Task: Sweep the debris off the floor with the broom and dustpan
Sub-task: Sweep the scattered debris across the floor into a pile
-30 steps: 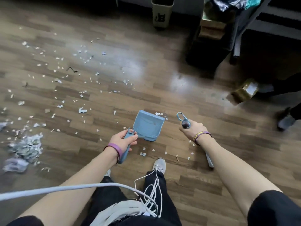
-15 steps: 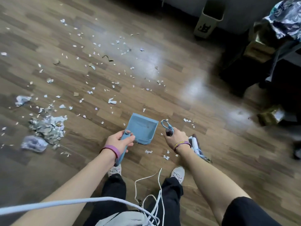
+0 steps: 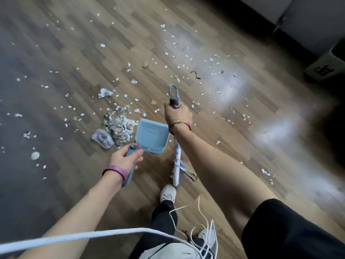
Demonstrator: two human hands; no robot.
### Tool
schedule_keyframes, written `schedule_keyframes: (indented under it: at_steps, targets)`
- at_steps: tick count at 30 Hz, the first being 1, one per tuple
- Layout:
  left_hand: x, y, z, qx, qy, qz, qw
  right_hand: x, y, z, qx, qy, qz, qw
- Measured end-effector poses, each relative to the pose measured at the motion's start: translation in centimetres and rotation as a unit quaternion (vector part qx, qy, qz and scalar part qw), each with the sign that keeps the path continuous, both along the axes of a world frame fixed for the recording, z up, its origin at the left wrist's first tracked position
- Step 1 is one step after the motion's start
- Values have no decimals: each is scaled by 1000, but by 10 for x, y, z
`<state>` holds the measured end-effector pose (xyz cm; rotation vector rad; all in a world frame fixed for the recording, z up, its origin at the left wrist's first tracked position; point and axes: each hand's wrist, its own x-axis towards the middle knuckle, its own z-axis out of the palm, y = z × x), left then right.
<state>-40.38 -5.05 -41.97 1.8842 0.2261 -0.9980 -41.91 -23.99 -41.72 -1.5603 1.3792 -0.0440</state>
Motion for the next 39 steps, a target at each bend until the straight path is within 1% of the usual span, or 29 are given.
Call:
schedule_keyframes:
  at_steps: [4, 7, 9, 12, 14, 16, 21, 25, 27, 30, 35, 39]
  targets:
    - [20, 23, 9, -6, -33, 70, 997, 23, 2, 12, -1, -47, -34, 998]
    - [21, 29, 16, -2, -54, 94, 994, 13, -11, 5, 16, -91, -65, 994]
    - [17, 25, 19, 4, -63, 96, 993, -7, -25, 4, 29, -113, -89, 989]
    - [2, 6, 23, 5, -67, 79, 995, -48, -44, 32, 54, -165, -157, 972]
    - [-12, -13, 25, 1, -66, 64, 996, -78, -67, 38, 42, -186, -181, 965]
    - [-33, -39, 26, -1, -57, 42, 997, -114, -92, 46, 14, -183, -184, 966]
    - [-115, -127, 31, -20, -13, -32, 999, -223, -171, 51, -46, -137, -151, 978]
    - [-197, -210, 42, -41, 21, -71, 996, -322, -240, 61, -96, -35, -97, 990]
    - [-239, -250, 47, -46, 44, -80, 995, -373, -273, 65, -114, 20, -74, 991]
    - [-296, -301, 50, -47, 72, -111, 990, -443, -318, 70, -135, 75, -61, 986]
    - [-368, -373, 47, -52, 99, -167, 980, -539, -376, 62, -139, 129, -79, 979]
    - [-398, -411, 39, -52, 118, -210, 969, -584, -398, 33, -129, 192, -67, 971]
